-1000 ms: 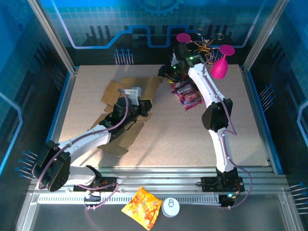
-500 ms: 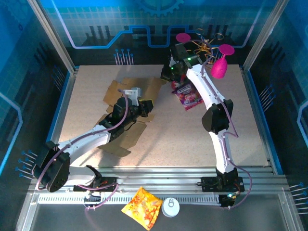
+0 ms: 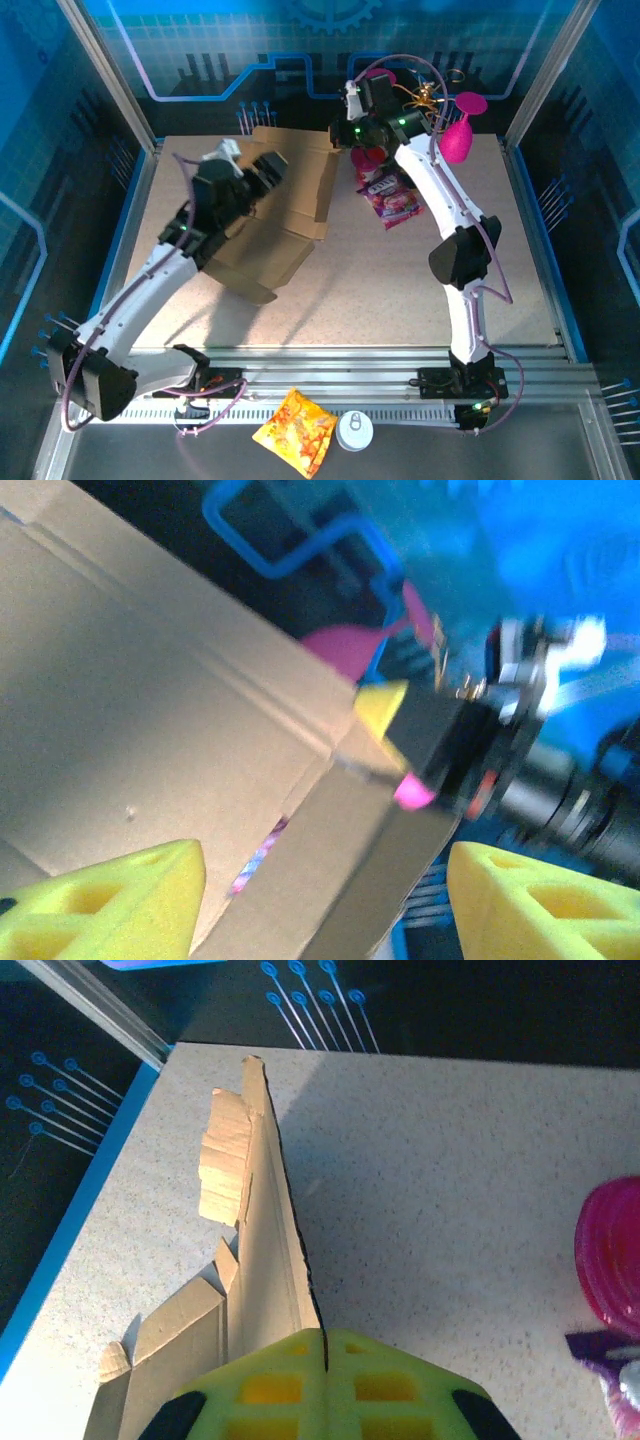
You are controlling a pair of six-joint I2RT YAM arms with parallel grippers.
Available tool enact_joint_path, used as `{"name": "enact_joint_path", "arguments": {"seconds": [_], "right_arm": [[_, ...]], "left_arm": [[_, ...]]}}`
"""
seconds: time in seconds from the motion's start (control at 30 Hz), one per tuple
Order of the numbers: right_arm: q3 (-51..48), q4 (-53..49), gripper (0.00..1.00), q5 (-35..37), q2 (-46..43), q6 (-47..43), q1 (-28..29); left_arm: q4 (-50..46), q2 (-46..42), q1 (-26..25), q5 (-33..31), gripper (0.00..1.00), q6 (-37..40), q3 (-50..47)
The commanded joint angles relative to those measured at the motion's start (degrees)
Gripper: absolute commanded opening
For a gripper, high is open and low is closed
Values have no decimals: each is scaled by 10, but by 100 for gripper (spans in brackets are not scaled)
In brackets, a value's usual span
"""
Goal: Fold the paper box
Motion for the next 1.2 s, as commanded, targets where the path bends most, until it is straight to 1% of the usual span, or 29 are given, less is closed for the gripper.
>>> {"name": "enact_joint_path", "arguments": {"seconds": [0.0,0.1,0.2,0.27,0.33,0.4,0.53,0.7,0.83,0.93,1.03,1.17], "right_arm": [[-5,60,0,-33,-27,-112,14],[-4,71,0,-52,-29,-149,14],[-5,79,0,-78,-30,-192,19],[-4,80,0,-83,-32,-215,25],[-4,81,0,-85,-35,-240,31],[-6,80,0,-93,-39,-263,33],[-19,82,0,-94,-48,-312,48],[-101,165,0,-89,-89,-331,63],[-179,238,0,-101,-124,-344,64],[-222,270,0,-104,-143,-360,66],[-245,281,0,-108,-152,-385,66],[-266,301,0,-105,-158,-396,62]], "left_arm": [[-152,32,35,47,64,-154,92],[-248,79,62,63,65,-207,178],[-266,115,83,58,65,-250,229],[-270,139,91,51,64,-277,253],[-298,172,105,54,64,-315,293],[-323,201,115,51,64,-336,332],[-342,255,144,47,66,-348,387],[-357,336,184,88,70,-338,455],[-374,385,200,88,71,-299,512],[-399,420,211,118,72,-284,548],[-414,433,213,116,72,-265,557],[-425,441,215,120,66,-254,552]]}}
